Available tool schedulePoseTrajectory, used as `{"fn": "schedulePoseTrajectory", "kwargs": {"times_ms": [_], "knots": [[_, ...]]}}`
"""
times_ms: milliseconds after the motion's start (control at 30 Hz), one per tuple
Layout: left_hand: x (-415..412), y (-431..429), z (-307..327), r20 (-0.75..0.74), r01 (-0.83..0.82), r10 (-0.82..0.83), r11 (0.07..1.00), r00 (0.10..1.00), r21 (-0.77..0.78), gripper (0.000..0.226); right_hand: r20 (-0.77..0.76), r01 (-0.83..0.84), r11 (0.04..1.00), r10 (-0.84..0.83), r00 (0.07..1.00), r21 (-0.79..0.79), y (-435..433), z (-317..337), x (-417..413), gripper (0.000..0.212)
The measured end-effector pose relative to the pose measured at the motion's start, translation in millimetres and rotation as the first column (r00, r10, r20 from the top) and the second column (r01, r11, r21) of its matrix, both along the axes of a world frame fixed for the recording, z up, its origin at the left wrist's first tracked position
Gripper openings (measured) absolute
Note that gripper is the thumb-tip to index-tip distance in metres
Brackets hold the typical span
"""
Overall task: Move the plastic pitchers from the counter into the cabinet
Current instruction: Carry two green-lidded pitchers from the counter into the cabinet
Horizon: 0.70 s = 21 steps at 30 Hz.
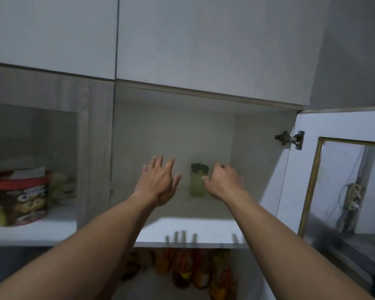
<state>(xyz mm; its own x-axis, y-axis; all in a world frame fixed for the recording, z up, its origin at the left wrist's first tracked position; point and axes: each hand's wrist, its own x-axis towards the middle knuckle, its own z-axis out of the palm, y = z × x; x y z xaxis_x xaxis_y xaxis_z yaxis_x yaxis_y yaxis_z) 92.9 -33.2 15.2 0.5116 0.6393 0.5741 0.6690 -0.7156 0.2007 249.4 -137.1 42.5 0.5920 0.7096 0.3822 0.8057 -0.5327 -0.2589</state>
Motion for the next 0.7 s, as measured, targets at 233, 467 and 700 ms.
{"fn": "schedulePoseTrajectory", "kwargs": {"times_ms": [233, 467, 700], "knots": [[-116.7, -23.8, 11.9, 0.052, -0.216, 0.216, 0.976, 0.975, 0.003, 0.065, 0.096, -0.257, 0.965, 0.251, 0.963, 0.049, 5.2, 17.1, -97.9, 0.073], [-244.6, -64.1, -17.3, 0.077, -0.489, 0.494, 0.869, 0.866, -0.07, 0.065, 0.068, -0.544, 0.837, 0.54, 0.839, 0.057, 13.3, -4.4, -209.0, 0.081], [-371.5, -124.1, -65.7, 0.036, -0.72, 0.735, 0.671, 0.677, -0.175, 0.065, 0.003, -0.756, 0.651, 0.758, 0.653, 0.064, 11.3, -46.1, -334.3, 0.084]]}}
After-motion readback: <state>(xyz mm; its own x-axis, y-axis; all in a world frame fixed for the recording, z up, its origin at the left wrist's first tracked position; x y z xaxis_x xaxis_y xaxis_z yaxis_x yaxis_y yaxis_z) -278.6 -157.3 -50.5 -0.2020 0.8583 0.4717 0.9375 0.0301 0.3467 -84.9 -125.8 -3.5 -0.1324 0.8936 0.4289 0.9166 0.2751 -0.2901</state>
